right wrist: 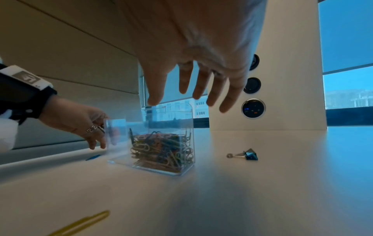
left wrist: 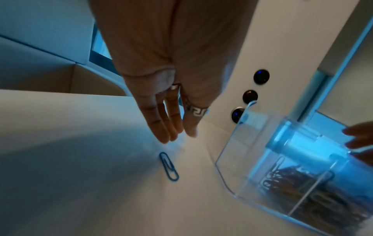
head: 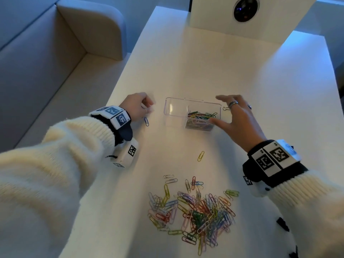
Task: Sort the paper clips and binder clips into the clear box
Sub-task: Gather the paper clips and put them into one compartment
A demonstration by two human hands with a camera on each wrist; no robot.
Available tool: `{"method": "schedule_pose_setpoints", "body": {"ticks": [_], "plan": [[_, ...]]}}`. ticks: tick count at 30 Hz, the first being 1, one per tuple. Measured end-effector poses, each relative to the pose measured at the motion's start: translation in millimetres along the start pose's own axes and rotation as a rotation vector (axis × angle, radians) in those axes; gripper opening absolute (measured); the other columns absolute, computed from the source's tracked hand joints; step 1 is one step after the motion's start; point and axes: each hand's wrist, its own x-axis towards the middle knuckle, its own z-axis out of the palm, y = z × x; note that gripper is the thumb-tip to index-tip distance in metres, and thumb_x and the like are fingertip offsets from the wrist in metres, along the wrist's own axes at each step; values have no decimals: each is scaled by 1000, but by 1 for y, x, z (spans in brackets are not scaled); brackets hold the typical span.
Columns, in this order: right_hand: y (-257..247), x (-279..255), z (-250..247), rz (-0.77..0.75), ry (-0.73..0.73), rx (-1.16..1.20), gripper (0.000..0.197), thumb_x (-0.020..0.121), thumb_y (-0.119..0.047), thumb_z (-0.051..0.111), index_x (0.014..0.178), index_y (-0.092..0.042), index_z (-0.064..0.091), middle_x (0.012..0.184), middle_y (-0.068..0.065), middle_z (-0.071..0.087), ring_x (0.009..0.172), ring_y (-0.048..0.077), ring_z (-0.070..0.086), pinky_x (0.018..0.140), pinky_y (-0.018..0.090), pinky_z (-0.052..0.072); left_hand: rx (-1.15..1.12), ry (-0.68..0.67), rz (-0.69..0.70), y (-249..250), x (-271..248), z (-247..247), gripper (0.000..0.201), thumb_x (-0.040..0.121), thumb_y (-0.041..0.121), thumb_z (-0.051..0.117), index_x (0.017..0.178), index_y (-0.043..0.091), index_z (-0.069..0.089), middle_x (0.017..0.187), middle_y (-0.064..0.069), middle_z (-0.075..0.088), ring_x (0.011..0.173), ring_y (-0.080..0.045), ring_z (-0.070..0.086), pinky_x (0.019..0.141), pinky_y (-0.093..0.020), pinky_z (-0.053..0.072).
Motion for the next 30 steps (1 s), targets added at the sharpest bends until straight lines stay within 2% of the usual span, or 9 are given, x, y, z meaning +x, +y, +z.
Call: {"method": "schedule_pose_setpoints", "body": {"ticks": [2,4,6,8,12,16,19,27,30], "plan": [[0,-12,1,-51,136,38,46,78,-25,69,119,-13,53,115,7,48,108,21,45,95,31,37,46,-41,40,-1,-8,-2,28,80,7,66,107,10,61,104,-1,50,85,-18,52,77,-25,40],[1,-24,7,-129,140,30,30,80,-22,68,106,-11,59,100,5,52,96,20,50,87,28,40,151,-127,99,-6,-17,0,31,77,7,70,107,14,63,106,0,47,89,-16,51,81,-23,38],[2,-34,16,-163,12,-3,19,83,-20,64,101,-13,62,95,1,54,89,13,49,83,27,43,178,-175,143,-12,-24,4,33,76,1,68,107,12,65,103,-2,47,90,-15,48,83,-23,41],[5,-41,25,-157,-174,-44,24,85,-20,62,108,-17,61,107,0,55,93,7,44,88,23,39,152,-158,144,-15,-30,5,29,78,-1,66,105,9,66,98,-3,49,87,-15,49,84,-21,44],[7,-46,38,-63,-469,-82,35,84,-20,63,118,-18,58,120,2,50,110,16,43,100,24,29,191,-144,132,-16,-38,4,18,84,2,61,100,7,65,92,-4,55,82,-17,52,81,-22,40],[5,-46,42,-26,-451,-86,26,83,-18,63,109,-17,61,101,-1,49,95,14,44,88,21,34,220,-150,135,-20,-43,6,21,83,-2,59,102,5,64,97,-4,47,84,-18,52,83,-23,41],[4,-47,43,-9,-415,-60,19,82,-17,64,101,-14,64,87,-1,50,81,12,43,74,19,33,202,-109,87,-19,-48,7,21,84,0,58,104,5,61,94,-4,54,85,-16,50,83,-21,38],[3,-44,43,10,-460,-18,12,80,-19,67,91,-14,65,80,-2,53,72,13,46,61,12,35,232,-224,-30,-15,-57,10,23,88,8,55,111,6,52,92,-2,54,85,-17,50,77,-24,37],[0,-40,44,-35,-519,-110,10,82,-20,65,89,-14,64,84,-2,50,76,13,45,67,17,36,-112,-216,-44,-10,-68,10,23,89,-3,49,111,3,51,87,-5,49,70,-14,55,63,-14,48]]}}
